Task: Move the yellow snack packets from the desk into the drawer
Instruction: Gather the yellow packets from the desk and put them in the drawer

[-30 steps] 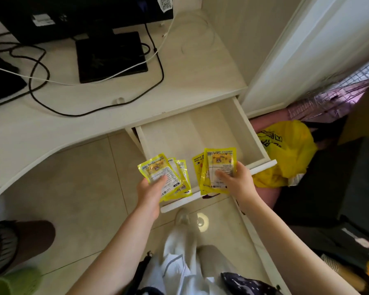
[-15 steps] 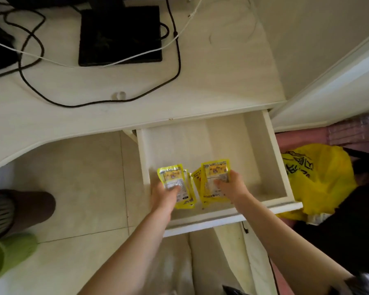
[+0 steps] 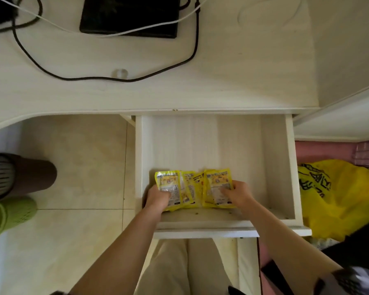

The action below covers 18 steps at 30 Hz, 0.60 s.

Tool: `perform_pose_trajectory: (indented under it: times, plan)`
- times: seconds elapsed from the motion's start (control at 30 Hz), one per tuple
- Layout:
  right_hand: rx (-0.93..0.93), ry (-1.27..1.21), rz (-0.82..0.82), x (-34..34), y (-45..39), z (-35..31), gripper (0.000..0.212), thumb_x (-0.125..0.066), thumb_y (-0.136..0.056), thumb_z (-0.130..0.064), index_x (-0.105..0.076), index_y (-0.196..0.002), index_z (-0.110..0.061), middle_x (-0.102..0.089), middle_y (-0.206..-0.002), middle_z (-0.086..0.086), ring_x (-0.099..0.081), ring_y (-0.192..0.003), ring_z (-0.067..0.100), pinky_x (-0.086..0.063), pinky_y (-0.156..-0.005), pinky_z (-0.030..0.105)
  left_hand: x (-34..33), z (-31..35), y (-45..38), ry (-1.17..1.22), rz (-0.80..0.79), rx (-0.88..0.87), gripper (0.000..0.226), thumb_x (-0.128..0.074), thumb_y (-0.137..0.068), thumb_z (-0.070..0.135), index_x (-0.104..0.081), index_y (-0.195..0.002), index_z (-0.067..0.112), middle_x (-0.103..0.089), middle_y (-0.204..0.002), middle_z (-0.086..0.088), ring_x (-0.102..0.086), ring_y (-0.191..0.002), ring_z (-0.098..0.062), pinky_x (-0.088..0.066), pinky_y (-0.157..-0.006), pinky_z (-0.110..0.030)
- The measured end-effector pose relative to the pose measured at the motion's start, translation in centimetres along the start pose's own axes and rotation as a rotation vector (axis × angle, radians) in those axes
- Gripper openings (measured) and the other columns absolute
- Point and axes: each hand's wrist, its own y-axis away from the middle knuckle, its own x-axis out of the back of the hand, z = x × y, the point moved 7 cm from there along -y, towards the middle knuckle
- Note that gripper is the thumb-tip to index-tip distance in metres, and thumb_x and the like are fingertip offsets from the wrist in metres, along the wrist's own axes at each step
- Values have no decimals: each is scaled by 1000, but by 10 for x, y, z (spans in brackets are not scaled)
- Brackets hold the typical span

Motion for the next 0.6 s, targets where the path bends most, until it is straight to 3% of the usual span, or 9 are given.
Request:
perform_pose_trajectory:
  times: [0.1, 0.27, 0.4, 0.5, 0.6]
  plan:
    - [-16, 64, -11, 3, 1, 4, 20, -56, -91, -10, -65, -109, -8, -71, -102, 10, -67, -93, 25, -56, -87, 43, 2, -1, 2, -60, 11, 6, 21, -60, -86, 7, -65, -105, 14, -68, -99, -4, -63, -85, -22, -46, -72, -26]
    - [-20, 213, -6, 17, 18, 2, 28, -51, -92, -10, -58, -119, -4, -66, -105, 11, -60, -87, 22, -53, -81, 36, 9, 4, 14, -164, 47, -21, 19, -59, -89, 9, -62, -108, 9, -67, -102, -5, -62, -85, -22, -47, -70, -29]
    - [19, 259, 21, 32, 42, -11, 43, -47, -93, -15, -46, -136, -6, -61, -119, 16, -61, -105, 30, -50, -86, 34, 19, 10, 30, -189, 47, -91, 38, -57, -84, 11, -58, -122, 11, -65, -114, -11, -63, -96, -27, -48, -71, -30]
    - [109, 282, 46, 40, 66, -27, 44, -47, -95, -18, -46, -137, -7, -59, -127, 16, -58, -113, 31, -48, -92, 33, 27, 17, 48, -183, 40, -145, 44, -55, -82, 7, -57, -126, 8, -63, -123, -12, -62, -104, -29, -50, -78, -31]
    - [201, 307, 66, 43, 90, -42, 40, -44, -94, -13, -49, -134, -8, -60, -126, 16, -58, -110, 32, -47, -87, 31, 39, 26, 79, -118, 55, -209, 42, -57, -88, 8, -52, -130, 8, -59, -126, -9, -58, -113, -28, -45, -88, -30]
